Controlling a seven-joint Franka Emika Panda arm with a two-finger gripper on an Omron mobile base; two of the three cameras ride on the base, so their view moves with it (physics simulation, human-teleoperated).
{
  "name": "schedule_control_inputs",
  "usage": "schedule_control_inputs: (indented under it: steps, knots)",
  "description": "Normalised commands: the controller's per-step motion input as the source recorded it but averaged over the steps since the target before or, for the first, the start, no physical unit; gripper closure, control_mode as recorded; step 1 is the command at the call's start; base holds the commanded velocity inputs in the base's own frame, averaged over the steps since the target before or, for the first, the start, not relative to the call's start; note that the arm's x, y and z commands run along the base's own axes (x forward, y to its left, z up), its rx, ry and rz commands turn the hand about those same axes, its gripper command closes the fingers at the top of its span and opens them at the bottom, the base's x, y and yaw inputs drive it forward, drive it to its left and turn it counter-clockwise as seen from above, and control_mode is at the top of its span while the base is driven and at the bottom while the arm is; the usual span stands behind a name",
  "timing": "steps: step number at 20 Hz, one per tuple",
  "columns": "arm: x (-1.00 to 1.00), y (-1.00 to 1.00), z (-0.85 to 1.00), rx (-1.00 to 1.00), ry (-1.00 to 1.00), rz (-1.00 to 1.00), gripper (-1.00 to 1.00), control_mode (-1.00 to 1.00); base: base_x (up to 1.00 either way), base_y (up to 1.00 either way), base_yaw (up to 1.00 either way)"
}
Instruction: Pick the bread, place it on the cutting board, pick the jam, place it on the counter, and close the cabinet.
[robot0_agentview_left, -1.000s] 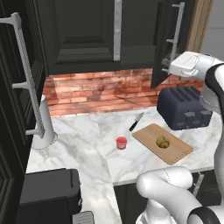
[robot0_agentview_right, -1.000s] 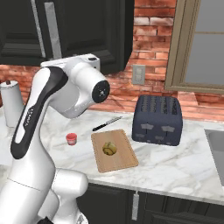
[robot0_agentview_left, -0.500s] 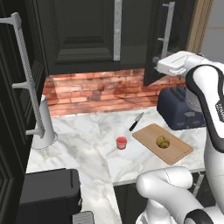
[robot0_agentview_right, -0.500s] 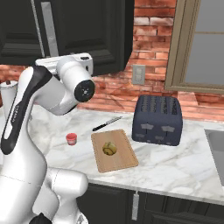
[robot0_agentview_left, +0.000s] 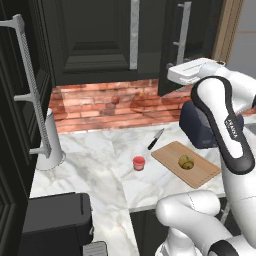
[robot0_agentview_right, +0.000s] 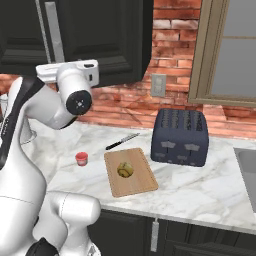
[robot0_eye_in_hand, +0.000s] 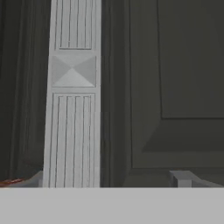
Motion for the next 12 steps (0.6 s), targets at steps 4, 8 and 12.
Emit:
schedule_control_inputs:
  steps: [4, 8, 12]
  knots:
    - [0.16, 0.23, 0.0, 0.0, 0.0, -0.1, -1.0, -1.0, 0.0, 0.0, 0.0]
    - [0.17, 0.23, -0.01, 0.0, 0.0, -0.1, -1.0, -1.0, 0.0, 0.0, 0.0]
    - [0.19, 0.21, -0.01, 0.0, 0.0, -0.1, -1.0, -1.0, 0.0, 0.0, 0.0]
